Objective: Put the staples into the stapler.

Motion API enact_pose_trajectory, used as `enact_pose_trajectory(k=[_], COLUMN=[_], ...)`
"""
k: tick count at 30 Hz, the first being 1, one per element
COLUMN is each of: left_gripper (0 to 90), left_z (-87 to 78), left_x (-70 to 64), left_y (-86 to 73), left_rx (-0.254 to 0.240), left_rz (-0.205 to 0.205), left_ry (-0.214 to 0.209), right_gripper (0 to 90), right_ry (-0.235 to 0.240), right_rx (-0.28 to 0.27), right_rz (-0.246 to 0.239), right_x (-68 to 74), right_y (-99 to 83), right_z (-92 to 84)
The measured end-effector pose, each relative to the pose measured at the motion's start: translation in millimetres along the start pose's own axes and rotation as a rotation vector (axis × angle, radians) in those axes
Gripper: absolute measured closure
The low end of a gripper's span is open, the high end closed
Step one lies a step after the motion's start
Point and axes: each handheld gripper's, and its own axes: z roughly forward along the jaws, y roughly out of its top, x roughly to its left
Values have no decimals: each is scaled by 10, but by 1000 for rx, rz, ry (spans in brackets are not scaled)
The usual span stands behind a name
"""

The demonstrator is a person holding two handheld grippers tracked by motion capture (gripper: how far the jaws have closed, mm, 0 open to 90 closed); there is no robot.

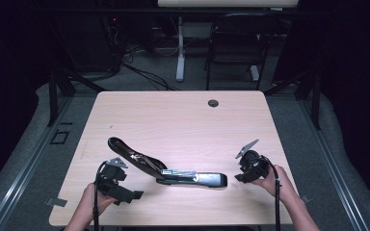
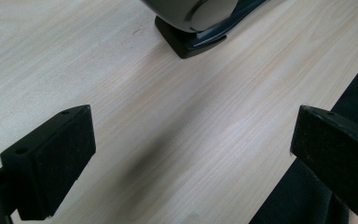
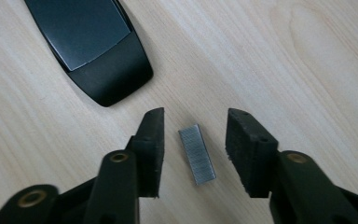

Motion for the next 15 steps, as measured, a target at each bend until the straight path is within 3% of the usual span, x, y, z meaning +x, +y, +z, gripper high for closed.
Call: enact_pose_trajectory(k=[4, 13, 15], left_gripper=[1, 1, 1], left_z=[2, -9, -12], left_x=[-12, -17, -19], left_y=[5, -11, -13], left_rx=[6, 10, 9], left_rz=[7, 12, 10], left_ry=[8, 17, 17], right_gripper=[671, 708, 711], right_ry=[6, -7, -11], right_rx=[3, 18, 42], right_rz=[9, 2, -5], right_x=[4, 35, 38], right_y=[-9, 16, 29], right_z=[29, 89, 94])
